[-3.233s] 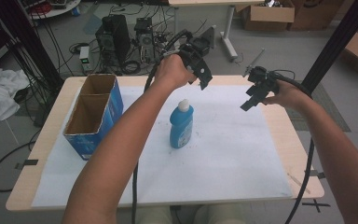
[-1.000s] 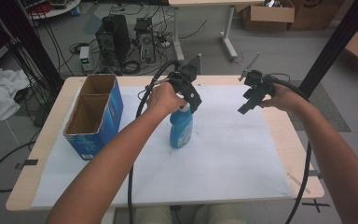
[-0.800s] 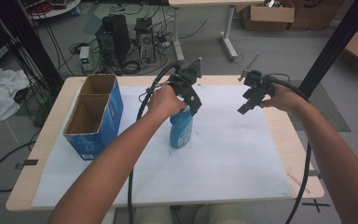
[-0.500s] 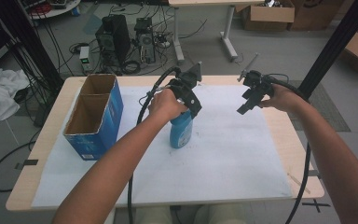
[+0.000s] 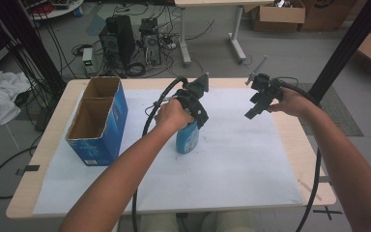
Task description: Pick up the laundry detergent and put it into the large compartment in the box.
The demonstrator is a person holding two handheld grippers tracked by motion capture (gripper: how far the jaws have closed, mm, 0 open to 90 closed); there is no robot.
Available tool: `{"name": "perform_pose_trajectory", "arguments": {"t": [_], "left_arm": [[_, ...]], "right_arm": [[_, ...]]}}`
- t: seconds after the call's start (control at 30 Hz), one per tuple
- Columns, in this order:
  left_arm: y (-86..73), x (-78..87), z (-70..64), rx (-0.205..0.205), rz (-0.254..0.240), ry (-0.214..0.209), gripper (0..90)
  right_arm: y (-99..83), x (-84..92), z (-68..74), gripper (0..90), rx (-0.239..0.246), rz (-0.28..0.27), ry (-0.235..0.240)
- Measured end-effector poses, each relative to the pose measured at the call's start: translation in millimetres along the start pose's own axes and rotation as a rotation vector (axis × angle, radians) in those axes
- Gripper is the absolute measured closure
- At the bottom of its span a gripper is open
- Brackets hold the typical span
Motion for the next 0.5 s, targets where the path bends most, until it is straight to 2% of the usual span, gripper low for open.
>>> {"name": "perform_pose_trajectory", "arguments": {"t": [0.23, 0.5], "left_arm": [[-0.6, -7.4, -0.3, 0.011, 0.006, -0.010, 20.3], [-0.4, -7.5, -0.5, 0.015, 0.004, -0.017, 21.4]], "right_arm": [[-4.1, -2.7, -0.4, 17.7, -0.007, 0.001, 0.007], [-3.7, -3.0, -0.8, 17.8, -0.005, 0.000, 0.006]]}}
Point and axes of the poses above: each handheld gripper's, and its own axes: x roughly backward along the jaws, y roughly out of its top, z roughly to its left, the point moved 6 cm from there along -x, roughly forward along the jaws, and after that the axes turned 10 degrees about x, right-handed, at the moved point
